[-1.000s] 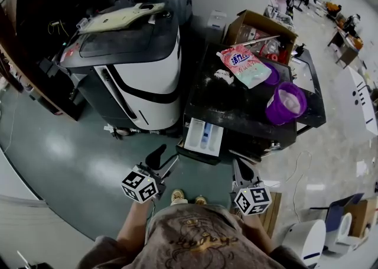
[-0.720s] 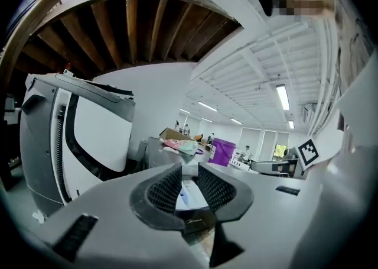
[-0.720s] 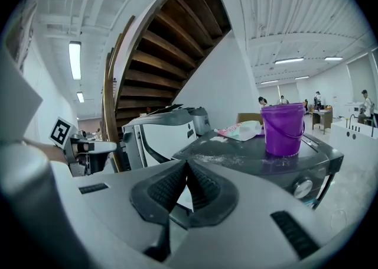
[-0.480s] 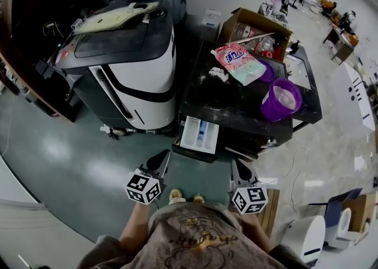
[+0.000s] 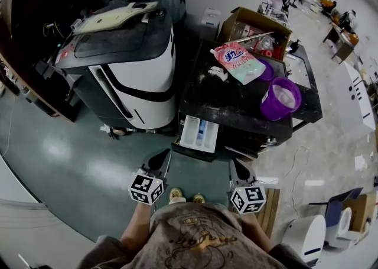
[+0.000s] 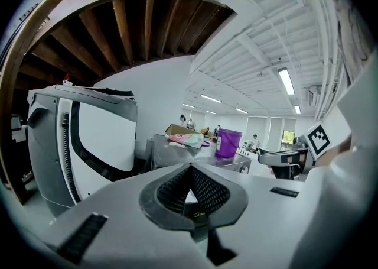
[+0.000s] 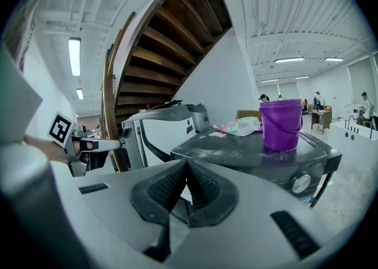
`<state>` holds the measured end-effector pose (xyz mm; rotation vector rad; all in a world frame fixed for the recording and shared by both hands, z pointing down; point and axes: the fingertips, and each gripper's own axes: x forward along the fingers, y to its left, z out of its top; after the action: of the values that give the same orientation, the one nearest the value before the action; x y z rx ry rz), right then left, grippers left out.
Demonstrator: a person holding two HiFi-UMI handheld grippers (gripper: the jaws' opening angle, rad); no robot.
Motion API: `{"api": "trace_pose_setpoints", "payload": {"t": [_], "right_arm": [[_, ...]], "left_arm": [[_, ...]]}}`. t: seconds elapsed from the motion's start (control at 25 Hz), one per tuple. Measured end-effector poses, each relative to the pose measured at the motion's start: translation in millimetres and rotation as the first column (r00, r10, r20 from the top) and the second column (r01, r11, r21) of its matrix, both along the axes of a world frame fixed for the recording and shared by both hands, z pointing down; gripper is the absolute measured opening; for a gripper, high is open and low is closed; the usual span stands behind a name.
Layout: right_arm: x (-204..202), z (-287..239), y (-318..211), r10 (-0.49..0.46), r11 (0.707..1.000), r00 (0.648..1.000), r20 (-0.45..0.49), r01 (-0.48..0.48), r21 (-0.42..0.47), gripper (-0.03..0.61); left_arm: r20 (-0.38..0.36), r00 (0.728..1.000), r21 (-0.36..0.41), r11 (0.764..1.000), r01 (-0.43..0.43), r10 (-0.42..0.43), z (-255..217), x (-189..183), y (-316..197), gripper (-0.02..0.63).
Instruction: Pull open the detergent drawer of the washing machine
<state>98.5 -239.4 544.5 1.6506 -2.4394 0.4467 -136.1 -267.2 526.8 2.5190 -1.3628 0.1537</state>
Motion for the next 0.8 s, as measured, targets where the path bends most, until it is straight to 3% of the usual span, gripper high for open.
{"api": "trace_pose_setpoints", "payload": {"t": [0.8], "right_arm": [[3.1,1.9,-4.1,-0.011,1.000,1.000,0.005,0.011,-0.004,0.000]], "left_arm": [[-0.025,1.000,0.001,1.000,0.012,-0.012,-6.0,12.2,-10.7,0.021]]}}
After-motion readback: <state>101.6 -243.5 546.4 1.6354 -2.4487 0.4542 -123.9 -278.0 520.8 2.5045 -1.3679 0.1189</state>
